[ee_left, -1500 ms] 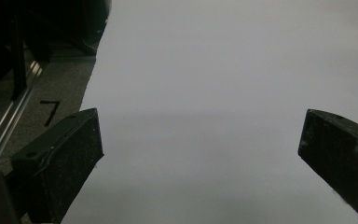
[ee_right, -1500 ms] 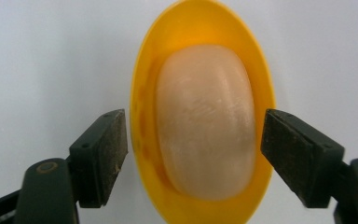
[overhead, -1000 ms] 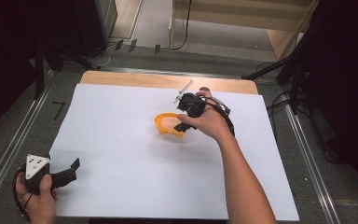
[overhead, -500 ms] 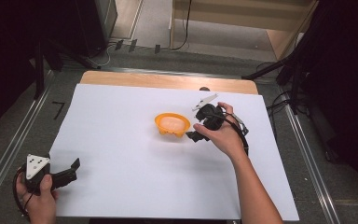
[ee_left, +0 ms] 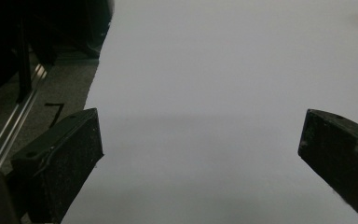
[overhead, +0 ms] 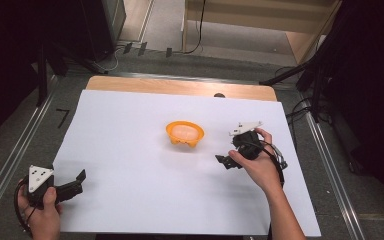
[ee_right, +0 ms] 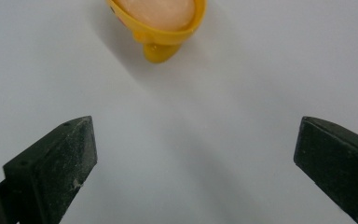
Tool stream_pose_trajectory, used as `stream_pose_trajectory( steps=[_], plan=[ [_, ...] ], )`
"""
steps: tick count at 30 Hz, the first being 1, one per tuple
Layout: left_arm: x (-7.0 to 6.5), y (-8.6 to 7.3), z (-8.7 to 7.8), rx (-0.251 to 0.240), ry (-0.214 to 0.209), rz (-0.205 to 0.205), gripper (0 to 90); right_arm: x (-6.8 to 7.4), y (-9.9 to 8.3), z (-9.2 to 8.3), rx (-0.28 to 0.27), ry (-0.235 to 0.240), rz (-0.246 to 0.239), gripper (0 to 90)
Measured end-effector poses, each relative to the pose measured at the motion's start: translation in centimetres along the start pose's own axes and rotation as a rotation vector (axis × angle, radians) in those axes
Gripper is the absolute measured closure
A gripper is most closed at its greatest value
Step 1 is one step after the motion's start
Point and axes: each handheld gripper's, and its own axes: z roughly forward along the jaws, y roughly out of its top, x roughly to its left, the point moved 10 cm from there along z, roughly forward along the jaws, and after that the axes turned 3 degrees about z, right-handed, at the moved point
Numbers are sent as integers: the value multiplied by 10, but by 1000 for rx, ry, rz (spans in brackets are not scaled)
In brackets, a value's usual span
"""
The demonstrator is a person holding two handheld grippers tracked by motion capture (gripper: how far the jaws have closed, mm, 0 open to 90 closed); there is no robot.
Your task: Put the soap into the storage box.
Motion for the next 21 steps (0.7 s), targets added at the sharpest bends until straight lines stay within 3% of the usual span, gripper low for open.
stream_pose_trajectory(
  steps=[8, 11, 15, 19, 21],
  plan=[
    [0, 0, 0, -5, 0, -1, 1, -7, -34, -14, -45, -10, 57, 0],
    [0, 0, -1, -7, -3, -7, 0, -8, -41, -17, -55, -17, 41, 0],
    [0, 0, -1, -5, 0, -4, 1, -9, -55, -22, -87, -29, 64, 0],
    [0, 0, -1, -9, 1, -4, 1, -12, -68, -28, -116, -41, 93, 0],
    [0, 1, -1, -10, -1, -3, 1, -16, -79, -33, -149, -54, 132, 0]
  ],
)
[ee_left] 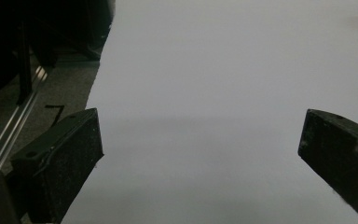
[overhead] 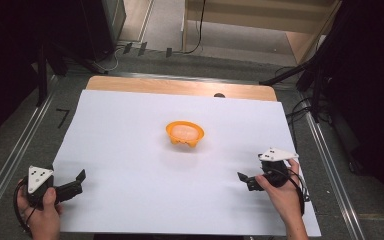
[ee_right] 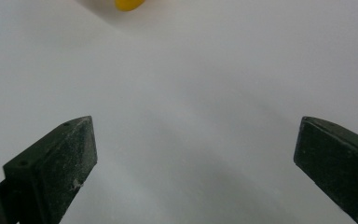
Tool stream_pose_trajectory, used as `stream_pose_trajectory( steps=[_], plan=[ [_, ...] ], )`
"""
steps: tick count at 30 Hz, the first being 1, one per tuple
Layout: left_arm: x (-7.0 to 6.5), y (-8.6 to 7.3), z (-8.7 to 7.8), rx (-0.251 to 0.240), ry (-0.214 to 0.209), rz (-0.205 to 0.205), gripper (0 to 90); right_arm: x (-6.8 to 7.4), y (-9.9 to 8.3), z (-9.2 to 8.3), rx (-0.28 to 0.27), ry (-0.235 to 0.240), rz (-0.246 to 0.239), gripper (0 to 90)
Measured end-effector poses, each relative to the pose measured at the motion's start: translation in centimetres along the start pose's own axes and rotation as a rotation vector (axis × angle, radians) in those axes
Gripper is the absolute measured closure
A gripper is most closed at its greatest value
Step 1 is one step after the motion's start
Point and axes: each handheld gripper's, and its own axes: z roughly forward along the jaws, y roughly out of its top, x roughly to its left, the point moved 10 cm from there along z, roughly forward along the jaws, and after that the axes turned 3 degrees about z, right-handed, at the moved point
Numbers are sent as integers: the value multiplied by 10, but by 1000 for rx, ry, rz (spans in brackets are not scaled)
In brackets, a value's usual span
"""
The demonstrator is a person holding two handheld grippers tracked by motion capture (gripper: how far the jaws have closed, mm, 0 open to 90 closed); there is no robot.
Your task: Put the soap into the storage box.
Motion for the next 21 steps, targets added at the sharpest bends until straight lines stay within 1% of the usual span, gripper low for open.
stream_pose_trajectory(
  steps=[1, 2, 3, 7, 9, 10, 11, 14, 15, 17, 19, 20, 21],
  plan=[
    [0, 0, 0, 0, 1, 2, 1, 0, 0, 0, 0, 0, 0, 0],
    [0, 0, 0, 2, 3, 3, 1, -2, -3, -2, -13, -4, 12, 0],
    [0, 0, 0, 2, 3, 4, 1, -6, -11, -7, -31, -15, 33, 0],
    [0, 0, 0, 0, 2, -1, 1, -15, -25, -19, -68, -47, 65, 0],
    [0, 0, 0, 1, 1, 1, 1, -17, -31, -25, -88, -50, 86, 0],
    [0, 0, 0, 1, 1, 1, 1, -17, -31, -25, -88, -50, 86, 0],
    [0, 0, 0, 0, 1, 0, 0, -20, -38, -31, -106, -62, 103, 0],
    [0, 0, 0, 0, 1, 0, 0, -23, -45, -37, -124, -76, 122, 0],
    [0, 0, 0, -1, 2, 0, 0, -27, -50, -45, -145, -89, 134, 0],
    [0, 0, 0, -1, 3, 1, 0, -28, -52, -48, -151, -91, 138, 0],
    [0, 0, 0, -1, 3, 3, 1, -33, -59, -56, -159, -109, 148, 0],
    [0, 0, 0, -1, 3, 3, 1, -38, -65, -63, -168, -121, 162, 0],
    [0, 0, 0, -1, 3, 4, 1, -38, -65, -63, -168, -121, 162, 0]
  ],
)
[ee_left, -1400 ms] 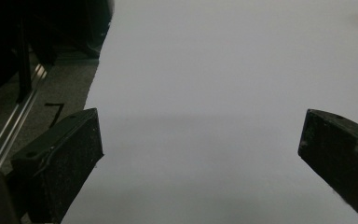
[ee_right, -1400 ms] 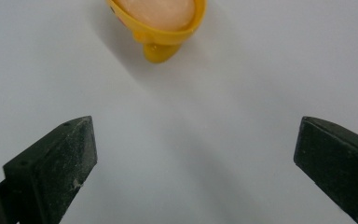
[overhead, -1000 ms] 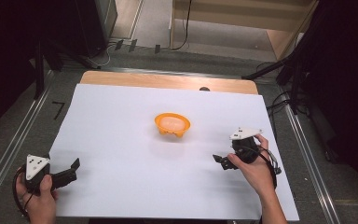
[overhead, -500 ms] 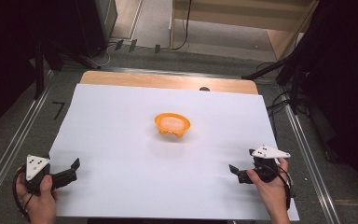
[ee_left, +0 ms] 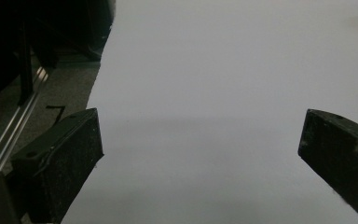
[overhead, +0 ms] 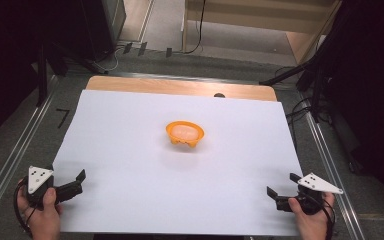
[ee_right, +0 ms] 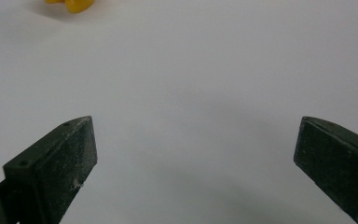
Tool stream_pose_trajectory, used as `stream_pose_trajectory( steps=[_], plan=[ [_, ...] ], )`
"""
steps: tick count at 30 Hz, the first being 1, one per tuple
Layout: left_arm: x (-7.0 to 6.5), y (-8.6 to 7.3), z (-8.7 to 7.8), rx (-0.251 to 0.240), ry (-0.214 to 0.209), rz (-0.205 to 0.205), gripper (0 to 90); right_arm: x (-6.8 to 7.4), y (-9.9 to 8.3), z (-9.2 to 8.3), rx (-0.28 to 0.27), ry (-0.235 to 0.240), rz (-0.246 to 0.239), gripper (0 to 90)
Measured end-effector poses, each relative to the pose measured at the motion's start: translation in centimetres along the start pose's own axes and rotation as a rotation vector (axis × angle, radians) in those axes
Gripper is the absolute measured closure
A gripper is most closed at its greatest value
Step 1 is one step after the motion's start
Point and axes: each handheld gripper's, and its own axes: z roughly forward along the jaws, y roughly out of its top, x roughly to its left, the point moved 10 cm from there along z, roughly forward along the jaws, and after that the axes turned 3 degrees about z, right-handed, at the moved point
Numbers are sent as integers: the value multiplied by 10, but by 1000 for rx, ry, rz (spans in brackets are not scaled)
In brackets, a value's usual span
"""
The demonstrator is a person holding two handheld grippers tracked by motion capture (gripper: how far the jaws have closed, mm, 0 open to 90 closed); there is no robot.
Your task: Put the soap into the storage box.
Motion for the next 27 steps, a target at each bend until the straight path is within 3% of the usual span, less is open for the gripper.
stream_pose_trajectory(
  steps=[8, 12, 16, 27],
  plan=[
    [0, 0, 0, 1, -3, -3, 1, -19, -14, -23, -36, -36, 44, 0],
    [0, 0, 0, -2, -4, -7, 1, -28, -19, -32, -60, -63, 44, 0],
    [0, 0, 0, -2, -4, -8, 0, -37, -23, -39, -102, -63, 92, 0],
    [1, 0, 0, 1, -2, -12, 0, -40, -25, -42, -123, -57, 126, 0]
  ],
)
